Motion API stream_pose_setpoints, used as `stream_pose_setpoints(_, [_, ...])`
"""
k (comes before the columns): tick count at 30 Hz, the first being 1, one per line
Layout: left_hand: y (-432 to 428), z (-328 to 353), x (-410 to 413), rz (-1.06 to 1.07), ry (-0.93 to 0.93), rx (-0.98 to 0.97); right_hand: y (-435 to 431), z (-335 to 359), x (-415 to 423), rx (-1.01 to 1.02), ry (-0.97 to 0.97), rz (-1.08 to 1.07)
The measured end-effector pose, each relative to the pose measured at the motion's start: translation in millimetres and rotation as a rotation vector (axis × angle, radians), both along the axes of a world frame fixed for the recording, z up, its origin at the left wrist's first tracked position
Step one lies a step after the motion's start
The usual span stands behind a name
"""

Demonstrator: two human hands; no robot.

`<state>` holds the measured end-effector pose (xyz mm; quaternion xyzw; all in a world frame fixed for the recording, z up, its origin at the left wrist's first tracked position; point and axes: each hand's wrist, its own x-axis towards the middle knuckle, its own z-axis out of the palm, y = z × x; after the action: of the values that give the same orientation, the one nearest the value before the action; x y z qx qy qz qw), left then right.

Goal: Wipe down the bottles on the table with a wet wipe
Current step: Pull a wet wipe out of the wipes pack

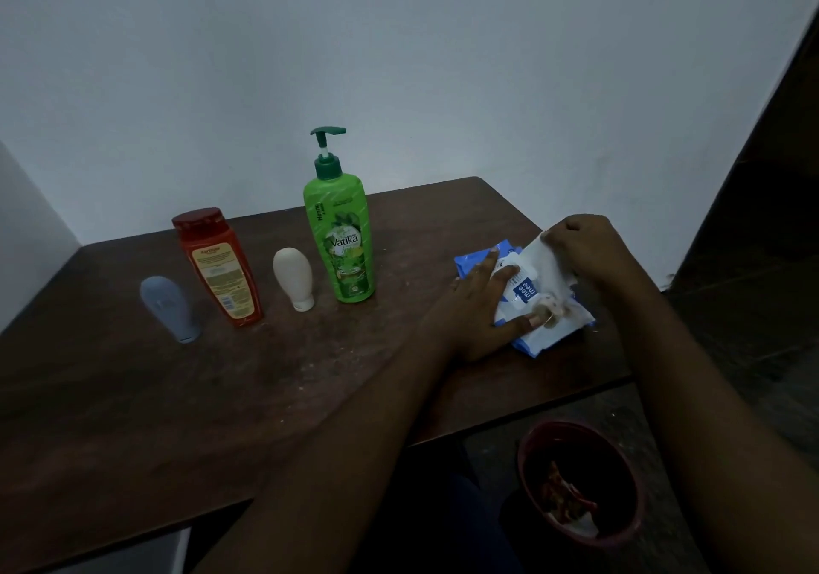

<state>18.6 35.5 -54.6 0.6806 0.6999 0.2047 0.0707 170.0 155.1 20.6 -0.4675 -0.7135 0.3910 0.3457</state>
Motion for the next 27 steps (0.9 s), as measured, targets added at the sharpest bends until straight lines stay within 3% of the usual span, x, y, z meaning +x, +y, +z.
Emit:
stream_pose_setpoints(13, [-1,6,2,0.002,0.008,-0.077,3,38,2,-0.187,0.246,-0.017])
stream_pose_setpoints(22, [-12,15,4,0.057,-0.011,-0.023,-34,73,0,-0.234,0.475,0.124])
stream_pose_setpoints(24, [-23,18,6,0.126,-0.138,0.202,-46,76,-1,-0.272,0.550,0.159])
stream_pose_setpoints(25, [-32,23,12,0.185,-0.288,0.302,-54,77,-1,-0.302,0.599,0.178])
stream_pose_setpoints(27, [-47,37,22,0.328,-0.799,0.404,-72,77,-4,-0.393,0.687,0.222])
